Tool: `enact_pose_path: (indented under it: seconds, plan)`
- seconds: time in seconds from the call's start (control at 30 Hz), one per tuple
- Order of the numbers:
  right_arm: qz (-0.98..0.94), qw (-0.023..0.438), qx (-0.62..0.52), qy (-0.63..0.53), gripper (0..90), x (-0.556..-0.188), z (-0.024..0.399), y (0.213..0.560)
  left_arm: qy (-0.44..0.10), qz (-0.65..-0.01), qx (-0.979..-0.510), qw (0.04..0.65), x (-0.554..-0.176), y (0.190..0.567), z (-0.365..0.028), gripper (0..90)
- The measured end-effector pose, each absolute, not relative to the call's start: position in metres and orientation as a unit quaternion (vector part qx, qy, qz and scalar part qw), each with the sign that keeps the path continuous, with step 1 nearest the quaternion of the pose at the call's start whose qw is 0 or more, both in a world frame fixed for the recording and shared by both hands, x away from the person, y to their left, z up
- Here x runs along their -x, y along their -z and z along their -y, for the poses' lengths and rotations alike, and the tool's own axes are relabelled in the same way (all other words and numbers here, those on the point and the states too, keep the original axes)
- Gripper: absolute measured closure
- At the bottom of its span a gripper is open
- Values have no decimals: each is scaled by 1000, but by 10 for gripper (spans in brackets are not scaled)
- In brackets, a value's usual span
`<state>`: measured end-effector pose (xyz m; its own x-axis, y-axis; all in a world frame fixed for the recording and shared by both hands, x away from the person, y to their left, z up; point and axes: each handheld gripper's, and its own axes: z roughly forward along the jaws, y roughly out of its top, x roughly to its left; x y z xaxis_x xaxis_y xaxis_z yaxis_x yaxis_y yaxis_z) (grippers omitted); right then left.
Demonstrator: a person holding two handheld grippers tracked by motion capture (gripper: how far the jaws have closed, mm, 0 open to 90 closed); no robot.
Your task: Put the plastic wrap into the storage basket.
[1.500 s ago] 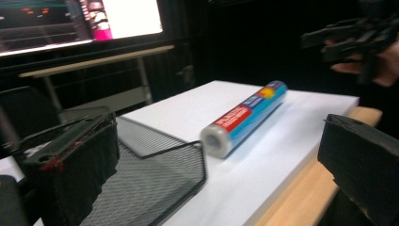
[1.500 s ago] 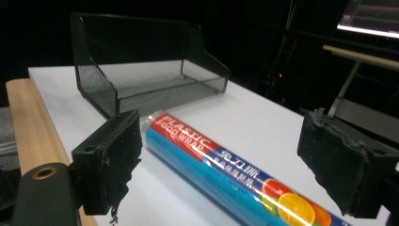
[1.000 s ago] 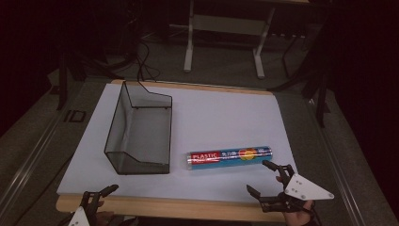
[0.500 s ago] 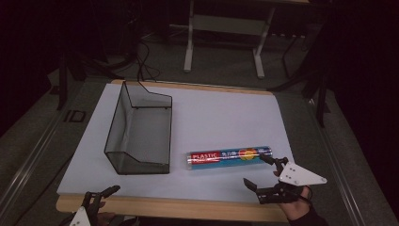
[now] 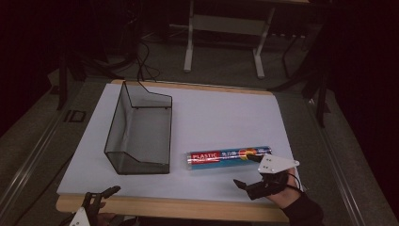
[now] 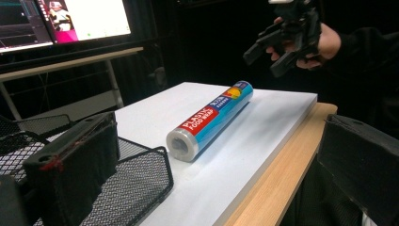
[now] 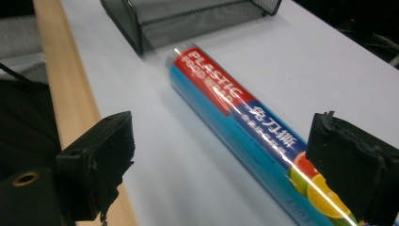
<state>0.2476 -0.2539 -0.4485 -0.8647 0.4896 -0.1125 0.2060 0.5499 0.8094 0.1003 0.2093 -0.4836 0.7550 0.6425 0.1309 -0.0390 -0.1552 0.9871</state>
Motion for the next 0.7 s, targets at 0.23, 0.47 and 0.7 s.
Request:
enact_pose_path:
  seconds: [0.23,0.47,0.7]
  plan:
    - [-895,163,-184,-372,90,-268,244,450,-277,-213,-709,612,-100,484,-209,1]
    - [-919,164,-161,-322,90,-287,233,448,-275,-213,-712,610,-101,485,-208,1]
    - [-934,141,-158,-288,90,-306,226,449,-274,-214,-713,610,-102,485,-209,1]
